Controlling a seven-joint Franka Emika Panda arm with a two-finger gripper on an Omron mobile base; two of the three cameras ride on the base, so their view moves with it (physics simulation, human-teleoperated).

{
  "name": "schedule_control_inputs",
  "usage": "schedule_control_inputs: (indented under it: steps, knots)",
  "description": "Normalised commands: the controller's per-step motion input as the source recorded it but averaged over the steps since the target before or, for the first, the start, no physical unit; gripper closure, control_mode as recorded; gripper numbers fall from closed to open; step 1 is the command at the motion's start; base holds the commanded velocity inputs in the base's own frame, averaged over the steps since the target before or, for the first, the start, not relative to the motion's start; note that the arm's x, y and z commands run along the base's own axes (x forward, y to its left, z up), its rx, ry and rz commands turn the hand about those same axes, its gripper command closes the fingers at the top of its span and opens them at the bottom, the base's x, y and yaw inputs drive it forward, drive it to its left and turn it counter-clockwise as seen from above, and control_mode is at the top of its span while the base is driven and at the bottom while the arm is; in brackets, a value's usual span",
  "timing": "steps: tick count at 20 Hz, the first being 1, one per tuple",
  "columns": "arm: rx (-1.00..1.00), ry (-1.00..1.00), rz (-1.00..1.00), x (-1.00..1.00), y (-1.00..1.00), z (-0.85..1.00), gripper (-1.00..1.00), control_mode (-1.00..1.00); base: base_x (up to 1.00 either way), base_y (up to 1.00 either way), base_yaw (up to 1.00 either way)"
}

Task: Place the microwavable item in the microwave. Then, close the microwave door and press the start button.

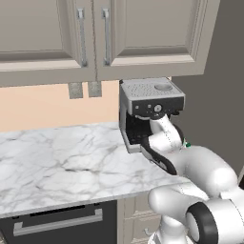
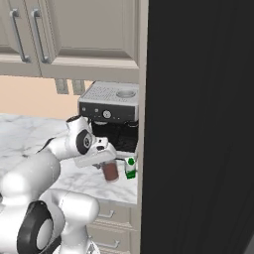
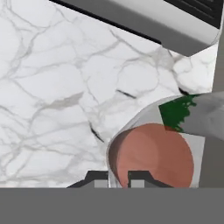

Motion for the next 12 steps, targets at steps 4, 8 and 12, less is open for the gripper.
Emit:
schedule_control_inputs:
  steps: [4, 8, 12]
  knots:
    - [0.00, -0.08, 0.13, -0.61, 0.12, 0.62, 1.00, -1.00, 0.00, 0.00, 0.00]
    - [0.00, 0.00, 0.19, -0.22, 0.10, 0.82, 1.00, -1.00, 0.00, 0.00, 0.00]
    - [0.00, 0.00, 0.22, -0.17, 0.38, 0.84, 1.00, -1.00, 0.00, 0.00, 0.00]
